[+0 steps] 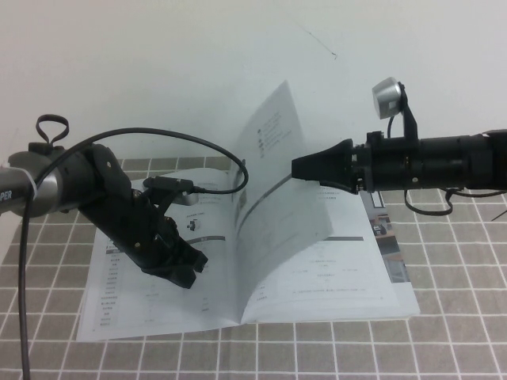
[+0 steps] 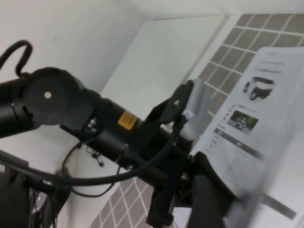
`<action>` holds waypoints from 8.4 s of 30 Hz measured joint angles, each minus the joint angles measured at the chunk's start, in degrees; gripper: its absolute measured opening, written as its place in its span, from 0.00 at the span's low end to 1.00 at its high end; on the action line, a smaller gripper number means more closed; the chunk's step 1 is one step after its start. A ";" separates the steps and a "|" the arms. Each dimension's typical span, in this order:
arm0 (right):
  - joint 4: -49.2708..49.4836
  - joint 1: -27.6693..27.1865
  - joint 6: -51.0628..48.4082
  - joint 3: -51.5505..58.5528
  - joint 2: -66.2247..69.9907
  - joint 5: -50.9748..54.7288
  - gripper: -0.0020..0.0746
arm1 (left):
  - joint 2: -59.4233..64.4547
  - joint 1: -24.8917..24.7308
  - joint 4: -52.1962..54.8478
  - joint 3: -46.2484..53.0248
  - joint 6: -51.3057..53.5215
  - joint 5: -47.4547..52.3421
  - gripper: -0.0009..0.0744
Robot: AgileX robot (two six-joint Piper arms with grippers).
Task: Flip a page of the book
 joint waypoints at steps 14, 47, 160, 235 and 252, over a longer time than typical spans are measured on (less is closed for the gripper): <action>3.43 4.63 -3.69 0.00 -0.13 1.87 0.60 | 0.00 0.00 -0.21 -0.13 0.00 0.22 0.01; -3.38 10.12 -4.88 -12.53 -0.13 3.13 0.60 | -5.64 2.33 -0.42 -12.77 0.55 10.72 0.01; -70.92 8.54 40.60 6.13 -64.97 -11.31 0.03 | -74.07 4.88 3.13 18.77 -5.08 19.10 0.01; -73.16 8.54 43.25 77.62 -96.87 -47.74 0.02 | -116.63 8.06 23.77 76.66 -21.44 -26.40 0.01; -73.16 8.54 43.25 77.62 -96.87 -47.74 0.02 | -116.63 8.06 23.43 76.66 -20.23 -26.28 0.01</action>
